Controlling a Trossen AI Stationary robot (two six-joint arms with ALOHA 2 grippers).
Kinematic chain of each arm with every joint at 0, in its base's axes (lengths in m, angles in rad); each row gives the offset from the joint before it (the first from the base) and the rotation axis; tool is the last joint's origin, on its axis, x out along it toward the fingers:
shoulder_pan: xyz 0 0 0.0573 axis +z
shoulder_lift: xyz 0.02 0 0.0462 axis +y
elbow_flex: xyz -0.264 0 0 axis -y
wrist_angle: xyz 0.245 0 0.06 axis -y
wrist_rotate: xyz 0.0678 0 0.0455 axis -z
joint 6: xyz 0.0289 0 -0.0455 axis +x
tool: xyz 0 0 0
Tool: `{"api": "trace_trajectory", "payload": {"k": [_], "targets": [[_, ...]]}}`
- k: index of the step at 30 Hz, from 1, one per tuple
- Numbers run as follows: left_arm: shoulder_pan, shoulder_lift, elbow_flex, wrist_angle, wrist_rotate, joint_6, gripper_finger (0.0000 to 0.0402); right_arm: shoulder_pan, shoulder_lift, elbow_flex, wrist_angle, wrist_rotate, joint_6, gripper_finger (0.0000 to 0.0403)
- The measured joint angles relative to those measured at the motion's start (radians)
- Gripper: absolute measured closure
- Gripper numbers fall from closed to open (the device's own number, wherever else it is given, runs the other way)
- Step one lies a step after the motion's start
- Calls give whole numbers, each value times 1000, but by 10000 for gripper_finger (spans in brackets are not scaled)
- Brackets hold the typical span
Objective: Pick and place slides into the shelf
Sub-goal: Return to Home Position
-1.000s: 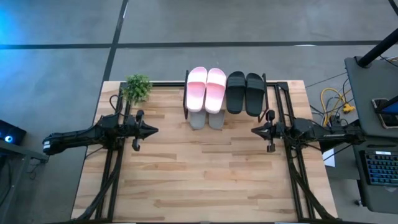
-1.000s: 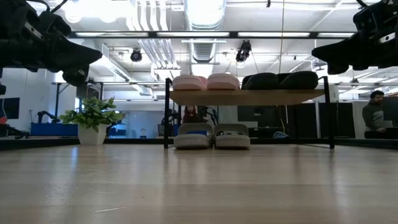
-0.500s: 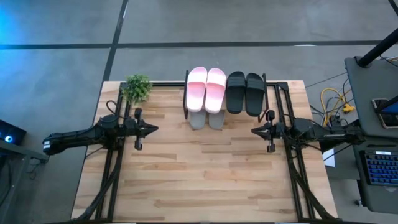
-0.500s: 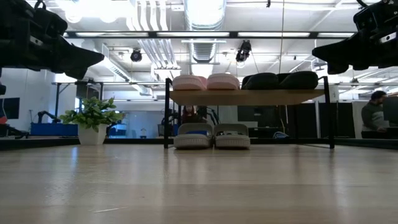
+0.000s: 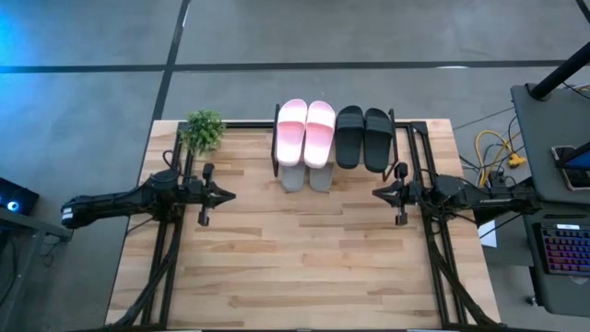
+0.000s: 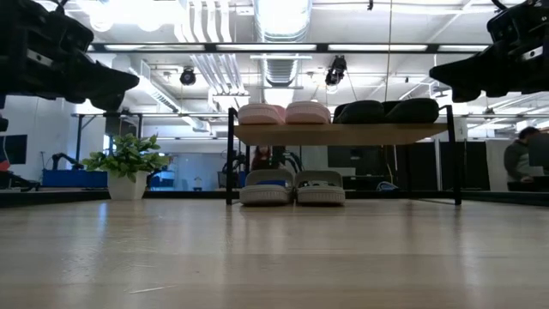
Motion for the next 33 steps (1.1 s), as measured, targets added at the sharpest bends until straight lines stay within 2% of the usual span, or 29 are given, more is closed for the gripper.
{"api": "trace_trajectory", "payload": {"k": [33], "targets": [[0, 44, 0, 1, -15, -5, 396, 0, 0, 0, 1, 16, 3, 385]]}}
